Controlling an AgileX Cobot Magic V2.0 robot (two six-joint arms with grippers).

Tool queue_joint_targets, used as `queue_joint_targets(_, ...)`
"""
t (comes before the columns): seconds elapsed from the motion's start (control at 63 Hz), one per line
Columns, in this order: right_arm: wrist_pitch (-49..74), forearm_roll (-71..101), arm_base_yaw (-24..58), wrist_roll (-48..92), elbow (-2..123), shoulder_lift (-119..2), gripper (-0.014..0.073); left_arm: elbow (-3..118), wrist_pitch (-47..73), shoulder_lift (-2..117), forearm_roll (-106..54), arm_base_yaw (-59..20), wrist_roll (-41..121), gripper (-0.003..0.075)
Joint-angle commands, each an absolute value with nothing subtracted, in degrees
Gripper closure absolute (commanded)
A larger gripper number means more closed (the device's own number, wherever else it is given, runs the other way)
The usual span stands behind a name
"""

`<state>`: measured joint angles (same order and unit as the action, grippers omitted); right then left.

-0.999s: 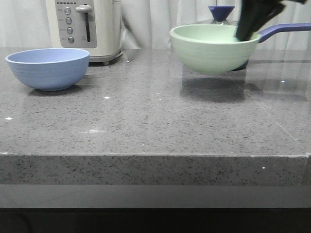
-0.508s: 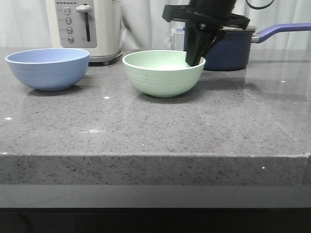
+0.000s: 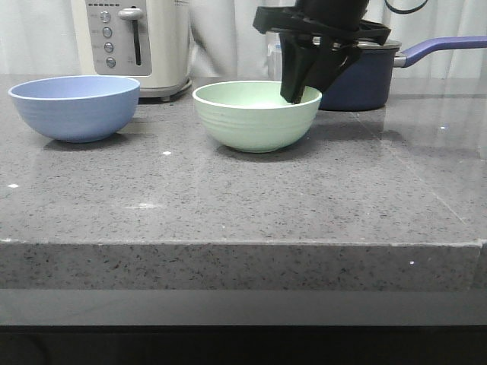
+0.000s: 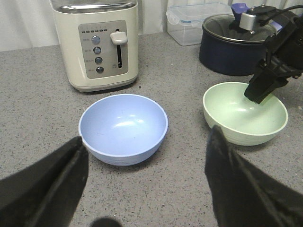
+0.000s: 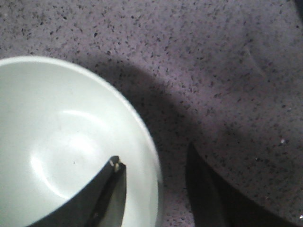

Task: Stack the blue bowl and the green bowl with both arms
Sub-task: 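Open the right gripper and lift it away from the green bowl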

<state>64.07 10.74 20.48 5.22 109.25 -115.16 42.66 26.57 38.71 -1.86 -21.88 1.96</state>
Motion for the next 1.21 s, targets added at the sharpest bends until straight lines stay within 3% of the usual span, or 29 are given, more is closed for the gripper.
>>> queue_joint_targets(0.0, 62.04, 11.18, 20.29, 5.41, 111.25, -111.48, 0.0227, 44.59, 22.1, 38.88, -2.08, -22.32, 1.95, 0.0207)
queue_joint_targets(0.714, 60.87, 11.18, 20.29, 6.8, 109.86, -105.56, 0.023, 44.45, 22.21, 38.88, -2.08, -22.32, 1.95, 0.0208)
queue_joint_targets(1.047, 51.63, 11.19, 15.24, 9.54, 89.35, -90.42, 0.0233, 44.45, 22.21, 38.88, -2.08, -22.32, 1.95, 0.0208)
queue_joint_targets(1.126, 49.68, 11.85, 14.25, 11.0, 84.43, -88.42, 0.0284, 44.45, 22.21, 38.88, -2.08, -22.32, 1.95, 0.0208)
queue_joint_targets(1.19, 47.68, 13.3, 14.21, 12.44, 80.68, -87.53, 0.0387, 44.45, 22.21, 38.88, -2.08, -22.32, 1.95, 0.0208)
